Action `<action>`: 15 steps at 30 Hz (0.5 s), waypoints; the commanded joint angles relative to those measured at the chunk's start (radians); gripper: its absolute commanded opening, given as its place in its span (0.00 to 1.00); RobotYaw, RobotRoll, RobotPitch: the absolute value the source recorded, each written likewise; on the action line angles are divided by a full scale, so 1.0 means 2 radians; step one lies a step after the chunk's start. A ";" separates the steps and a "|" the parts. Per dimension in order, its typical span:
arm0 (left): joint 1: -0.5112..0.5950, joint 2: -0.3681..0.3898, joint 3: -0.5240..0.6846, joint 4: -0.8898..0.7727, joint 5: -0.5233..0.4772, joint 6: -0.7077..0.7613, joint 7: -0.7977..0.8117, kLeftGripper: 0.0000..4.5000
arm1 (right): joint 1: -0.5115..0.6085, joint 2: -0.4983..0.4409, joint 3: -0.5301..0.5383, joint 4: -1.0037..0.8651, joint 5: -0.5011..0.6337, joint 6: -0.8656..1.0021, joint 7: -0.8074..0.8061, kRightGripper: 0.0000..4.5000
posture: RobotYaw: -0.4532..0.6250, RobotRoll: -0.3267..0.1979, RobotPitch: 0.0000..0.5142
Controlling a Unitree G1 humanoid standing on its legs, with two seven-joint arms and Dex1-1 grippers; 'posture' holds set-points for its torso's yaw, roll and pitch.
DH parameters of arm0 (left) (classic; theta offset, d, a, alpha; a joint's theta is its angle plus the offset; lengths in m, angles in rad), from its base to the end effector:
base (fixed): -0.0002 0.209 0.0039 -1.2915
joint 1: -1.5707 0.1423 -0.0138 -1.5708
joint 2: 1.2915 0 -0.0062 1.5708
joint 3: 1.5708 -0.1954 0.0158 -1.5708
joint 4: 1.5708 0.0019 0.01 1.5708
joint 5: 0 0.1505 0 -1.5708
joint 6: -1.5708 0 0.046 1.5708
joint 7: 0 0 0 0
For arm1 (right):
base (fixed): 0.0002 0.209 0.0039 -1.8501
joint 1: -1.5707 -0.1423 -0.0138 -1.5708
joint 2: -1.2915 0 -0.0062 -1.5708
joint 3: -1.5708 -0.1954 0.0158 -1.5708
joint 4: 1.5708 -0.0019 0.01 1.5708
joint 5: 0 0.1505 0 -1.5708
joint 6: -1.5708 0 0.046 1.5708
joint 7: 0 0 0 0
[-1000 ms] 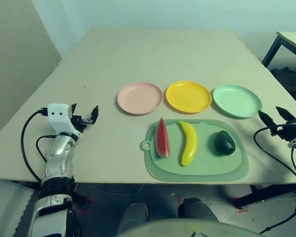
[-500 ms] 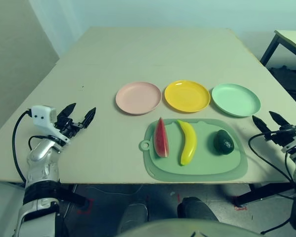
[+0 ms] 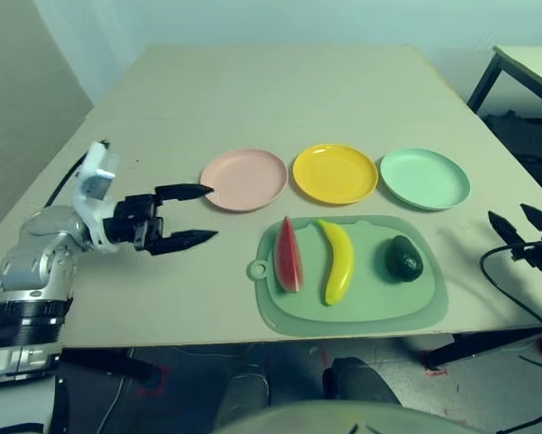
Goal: Place the fruits into color-matched plates.
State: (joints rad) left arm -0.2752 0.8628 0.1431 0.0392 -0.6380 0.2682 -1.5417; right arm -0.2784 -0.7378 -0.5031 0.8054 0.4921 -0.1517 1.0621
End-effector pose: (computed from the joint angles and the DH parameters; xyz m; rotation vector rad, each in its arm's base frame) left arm 0.2541 0.3123 0.1745 0.2011 0.0844 -1.4262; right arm 0.2043 -0.4172 0.0835 -0.0023 -0.0316 0.3018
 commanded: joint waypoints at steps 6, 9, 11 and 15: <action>-0.013 0.000 -0.004 0.023 0.010 0.001 -0.008 1.00 | 0.022 -0.110 0.071 -0.325 0.038 0.266 0.010 0.99 | 0.20 0.62 0.06; -0.010 -0.005 -0.004 0.025 0.013 -0.006 -0.008 1.00 | -0.005 -0.147 0.114 -0.409 0.053 0.357 0.015 0.99 | 0.20 0.62 0.06; -0.007 -0.006 -0.006 0.023 0.018 -0.012 -0.009 1.00 | -0.026 -0.176 0.175 -0.460 0.033 0.385 0.040 0.99 | 0.22 0.62 0.06; 0.002 -0.014 -0.005 0.016 0.015 -0.009 -0.002 1.00 | -0.059 -0.216 0.279 -0.505 -0.031 0.358 0.105 0.99 | 0.23 0.62 0.06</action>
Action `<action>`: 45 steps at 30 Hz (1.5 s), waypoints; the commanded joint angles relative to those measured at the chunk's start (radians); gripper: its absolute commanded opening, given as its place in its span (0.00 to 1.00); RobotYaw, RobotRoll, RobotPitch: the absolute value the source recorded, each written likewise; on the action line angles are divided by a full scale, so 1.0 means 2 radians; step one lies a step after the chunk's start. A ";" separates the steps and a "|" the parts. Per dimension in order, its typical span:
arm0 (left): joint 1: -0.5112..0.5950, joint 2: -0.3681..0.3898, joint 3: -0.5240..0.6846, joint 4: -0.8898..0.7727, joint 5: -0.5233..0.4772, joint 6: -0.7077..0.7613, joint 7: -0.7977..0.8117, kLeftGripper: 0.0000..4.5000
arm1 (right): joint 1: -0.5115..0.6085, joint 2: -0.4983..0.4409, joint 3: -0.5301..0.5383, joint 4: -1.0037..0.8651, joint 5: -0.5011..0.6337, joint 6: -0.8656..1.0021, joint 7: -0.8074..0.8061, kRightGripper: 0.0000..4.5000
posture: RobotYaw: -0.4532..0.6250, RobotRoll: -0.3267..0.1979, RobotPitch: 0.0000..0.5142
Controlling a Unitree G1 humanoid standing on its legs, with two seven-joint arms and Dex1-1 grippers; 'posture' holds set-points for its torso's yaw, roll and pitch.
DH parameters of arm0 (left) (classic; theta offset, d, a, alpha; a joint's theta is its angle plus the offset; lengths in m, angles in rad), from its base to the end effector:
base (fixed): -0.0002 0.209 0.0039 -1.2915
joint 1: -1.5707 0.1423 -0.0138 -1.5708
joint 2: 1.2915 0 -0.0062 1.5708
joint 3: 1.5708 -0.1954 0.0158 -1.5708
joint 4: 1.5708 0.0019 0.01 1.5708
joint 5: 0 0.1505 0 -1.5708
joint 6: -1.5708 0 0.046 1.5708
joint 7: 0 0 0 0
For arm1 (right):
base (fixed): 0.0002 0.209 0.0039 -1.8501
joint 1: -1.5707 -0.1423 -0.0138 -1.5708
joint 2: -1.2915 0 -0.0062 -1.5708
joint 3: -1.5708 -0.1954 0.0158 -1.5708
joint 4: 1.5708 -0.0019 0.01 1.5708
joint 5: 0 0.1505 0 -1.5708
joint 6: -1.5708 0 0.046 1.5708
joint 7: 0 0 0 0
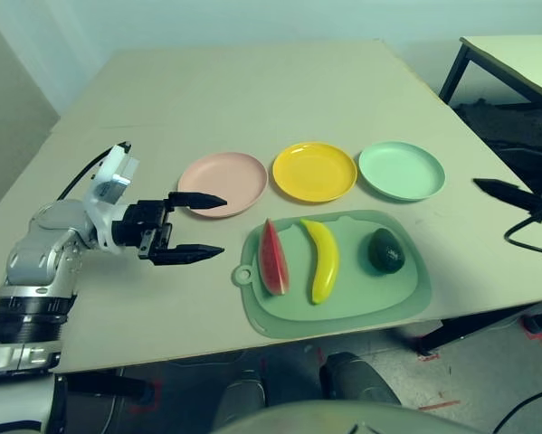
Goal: Place the fruits into color-matched plates.
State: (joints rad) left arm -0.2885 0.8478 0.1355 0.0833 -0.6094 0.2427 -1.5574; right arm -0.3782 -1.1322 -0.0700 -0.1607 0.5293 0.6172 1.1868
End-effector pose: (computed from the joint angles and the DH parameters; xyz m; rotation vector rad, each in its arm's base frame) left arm 0.2574 0.3149 0.1692 0.2032 0.0921 -1.4191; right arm 0.2469 -0.2998 0.2420 -0.4819 0.3905 1.0275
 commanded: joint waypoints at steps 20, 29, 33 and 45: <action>0.016 0.069 -0.055 -0.071 0.060 0.064 0.021 1.00 | -0.172 0.047 0.227 0.132 -0.282 -0.460 0.214 0.99 | 0.26 0.62 0.05; 0.019 0.076 -0.048 -0.069 0.064 0.082 0.041 1.00 | -0.183 0.075 0.264 0.123 -0.274 -0.492 0.214 0.99 | 0.27 0.62 0.06; 0.021 0.080 -0.045 -0.067 0.064 0.090 0.048 1.00 | -0.197 0.098 0.281 0.143 -0.289 -0.525 0.214 0.99 | 0.27 0.62 0.07; 0.034 0.089 -0.034 -0.076 0.060 0.104 0.062 1.00 | -0.241 0.144 0.344 0.246 -0.320 -0.616 0.214 0.99 | 0.30 0.62 0.09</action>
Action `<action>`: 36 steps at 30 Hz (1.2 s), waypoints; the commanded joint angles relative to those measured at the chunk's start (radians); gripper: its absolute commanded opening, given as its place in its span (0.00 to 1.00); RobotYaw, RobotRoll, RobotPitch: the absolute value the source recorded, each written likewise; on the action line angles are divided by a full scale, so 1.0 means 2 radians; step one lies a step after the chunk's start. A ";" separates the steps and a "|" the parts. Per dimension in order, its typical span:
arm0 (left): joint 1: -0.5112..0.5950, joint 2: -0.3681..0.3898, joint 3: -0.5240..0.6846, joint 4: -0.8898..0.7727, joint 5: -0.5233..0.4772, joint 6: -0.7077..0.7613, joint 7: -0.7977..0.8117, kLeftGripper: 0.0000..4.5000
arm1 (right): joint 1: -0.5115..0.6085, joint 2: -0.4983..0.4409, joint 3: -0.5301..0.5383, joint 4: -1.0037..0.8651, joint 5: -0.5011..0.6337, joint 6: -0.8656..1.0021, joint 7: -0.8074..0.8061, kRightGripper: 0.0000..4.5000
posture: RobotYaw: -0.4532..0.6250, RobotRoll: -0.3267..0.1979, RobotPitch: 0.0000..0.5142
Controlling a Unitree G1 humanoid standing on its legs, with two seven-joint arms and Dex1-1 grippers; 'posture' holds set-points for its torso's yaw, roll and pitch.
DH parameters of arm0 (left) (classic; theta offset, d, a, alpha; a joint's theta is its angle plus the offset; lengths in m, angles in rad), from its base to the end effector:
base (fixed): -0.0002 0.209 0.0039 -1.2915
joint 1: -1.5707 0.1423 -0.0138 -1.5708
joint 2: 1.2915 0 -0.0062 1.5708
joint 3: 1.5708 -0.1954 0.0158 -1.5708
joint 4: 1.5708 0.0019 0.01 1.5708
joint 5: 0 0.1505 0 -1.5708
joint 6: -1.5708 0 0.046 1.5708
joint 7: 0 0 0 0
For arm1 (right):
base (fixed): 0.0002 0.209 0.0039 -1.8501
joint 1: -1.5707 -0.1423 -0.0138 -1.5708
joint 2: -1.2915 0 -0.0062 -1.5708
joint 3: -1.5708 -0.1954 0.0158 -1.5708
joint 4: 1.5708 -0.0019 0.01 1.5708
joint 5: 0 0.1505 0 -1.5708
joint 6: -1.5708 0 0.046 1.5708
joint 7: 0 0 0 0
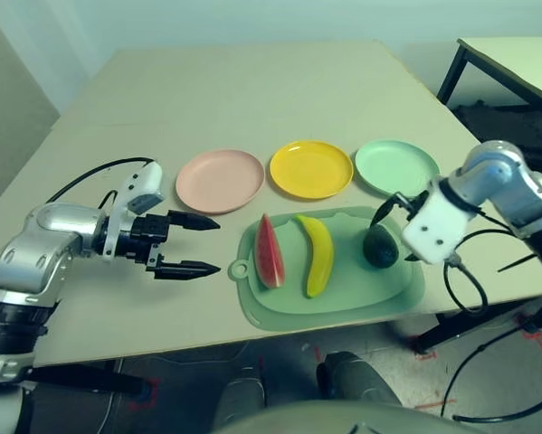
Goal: Place the fruits into color-matched plates.
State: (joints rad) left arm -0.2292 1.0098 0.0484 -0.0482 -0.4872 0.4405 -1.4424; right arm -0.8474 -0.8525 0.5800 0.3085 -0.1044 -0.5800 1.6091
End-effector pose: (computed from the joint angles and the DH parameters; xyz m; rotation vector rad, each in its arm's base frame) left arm 0.2455 0.3118 0.1789 0.3161 0.4638 -1.2961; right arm 0.3175 -0.1917 0.2080 -1.6185 0.2269 1.8378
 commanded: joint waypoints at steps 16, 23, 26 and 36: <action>0.013 0.016 0.007 -0.027 -0.002 0.019 0.013 1.00 | 0.002 0.050 0.033 0.071 -0.031 -0.066 -0.003 0.99 | 0.31 0.62 0.10; 0.010 0.014 0.009 -0.042 -0.015 0.036 0.014 1.00 | -0.008 0.059 0.031 0.103 -0.063 -0.083 -0.026 0.90 | 0.31 0.62 0.10; 0.009 0.014 0.010 -0.049 -0.020 0.042 0.017 1.00 | -0.009 0.058 0.031 0.104 -0.066 -0.080 -0.024 0.73 | 0.31 0.62 0.10; 0.002 -0.002 0.013 -0.011 0.001 0.032 0.060 1.00 | -0.009 0.056 0.023 0.084 -0.042 -0.052 -0.004 0.72 | 0.31 0.62 0.10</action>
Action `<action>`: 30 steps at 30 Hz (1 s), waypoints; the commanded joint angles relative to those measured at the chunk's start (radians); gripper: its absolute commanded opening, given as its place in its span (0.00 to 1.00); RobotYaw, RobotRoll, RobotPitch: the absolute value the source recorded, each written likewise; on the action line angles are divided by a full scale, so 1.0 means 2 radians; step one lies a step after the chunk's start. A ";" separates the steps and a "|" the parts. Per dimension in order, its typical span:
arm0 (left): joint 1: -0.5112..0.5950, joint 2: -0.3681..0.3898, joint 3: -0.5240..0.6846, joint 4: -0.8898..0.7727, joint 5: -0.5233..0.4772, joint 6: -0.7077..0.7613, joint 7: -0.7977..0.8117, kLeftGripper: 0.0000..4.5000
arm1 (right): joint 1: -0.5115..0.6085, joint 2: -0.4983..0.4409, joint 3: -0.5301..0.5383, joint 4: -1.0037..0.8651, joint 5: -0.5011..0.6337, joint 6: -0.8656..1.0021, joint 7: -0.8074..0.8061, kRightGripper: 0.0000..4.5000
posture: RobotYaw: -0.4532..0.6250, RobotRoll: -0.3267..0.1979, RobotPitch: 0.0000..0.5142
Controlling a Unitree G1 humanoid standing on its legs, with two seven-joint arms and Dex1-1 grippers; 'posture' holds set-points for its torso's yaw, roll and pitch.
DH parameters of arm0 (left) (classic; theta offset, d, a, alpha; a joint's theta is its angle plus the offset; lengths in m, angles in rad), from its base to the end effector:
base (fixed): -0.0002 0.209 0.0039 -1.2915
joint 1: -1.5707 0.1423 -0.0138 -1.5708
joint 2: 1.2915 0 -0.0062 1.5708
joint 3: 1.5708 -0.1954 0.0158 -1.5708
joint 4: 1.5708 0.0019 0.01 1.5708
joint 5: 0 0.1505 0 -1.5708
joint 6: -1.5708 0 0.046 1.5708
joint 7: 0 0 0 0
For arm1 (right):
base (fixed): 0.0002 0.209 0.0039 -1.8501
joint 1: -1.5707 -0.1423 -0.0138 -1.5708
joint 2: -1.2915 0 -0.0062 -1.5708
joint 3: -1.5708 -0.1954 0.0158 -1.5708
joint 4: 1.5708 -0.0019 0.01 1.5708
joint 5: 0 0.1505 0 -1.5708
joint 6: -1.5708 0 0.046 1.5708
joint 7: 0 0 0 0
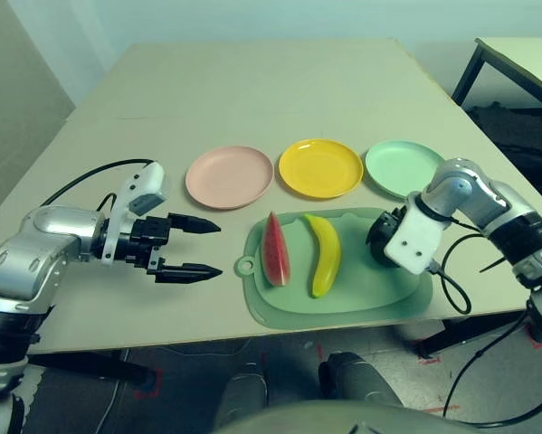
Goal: Place the fruits into color-matched plates.
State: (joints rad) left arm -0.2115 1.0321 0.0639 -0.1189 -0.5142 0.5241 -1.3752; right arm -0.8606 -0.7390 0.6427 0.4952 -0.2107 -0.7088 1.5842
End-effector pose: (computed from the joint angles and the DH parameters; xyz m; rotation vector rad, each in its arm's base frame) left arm 0.2403 0.3067 0.1850 0.3091 0.4853 -1.2462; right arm 0.3290 -0.1789 0.1725 -1.6327 0.2622 1.9316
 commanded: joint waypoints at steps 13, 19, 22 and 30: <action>-0.018 -0.064 0.030 0.020 0.006 0.020 0.132 1.00 | -0.111 0.030 -0.041 0.103 -0.030 0.070 -0.043 0.72 | 0.31 0.62 0.07; -0.024 -0.075 0.026 -0.002 0.002 0.015 0.140 1.00 | -0.168 0.055 -0.033 0.234 -0.096 0.044 -0.146 0.71 | 0.31 0.62 0.07; -0.028 -0.085 0.034 -0.014 -0.014 0.017 0.141 1.00 | -0.185 0.066 -0.029 0.284 -0.126 0.037 -0.195 0.71 | 0.32 0.62 0.06; -0.035 -0.102 0.047 -0.030 -0.047 0.013 0.137 1.00 | -0.198 0.088 -0.019 0.363 -0.197 0.041 -0.320 0.71 | 0.32 0.62 0.07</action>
State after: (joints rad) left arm -0.2736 0.8352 0.1429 -0.1569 -0.5928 0.5525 -1.0990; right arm -1.2393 -0.5742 0.5931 1.2017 -0.5821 -0.6313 0.9845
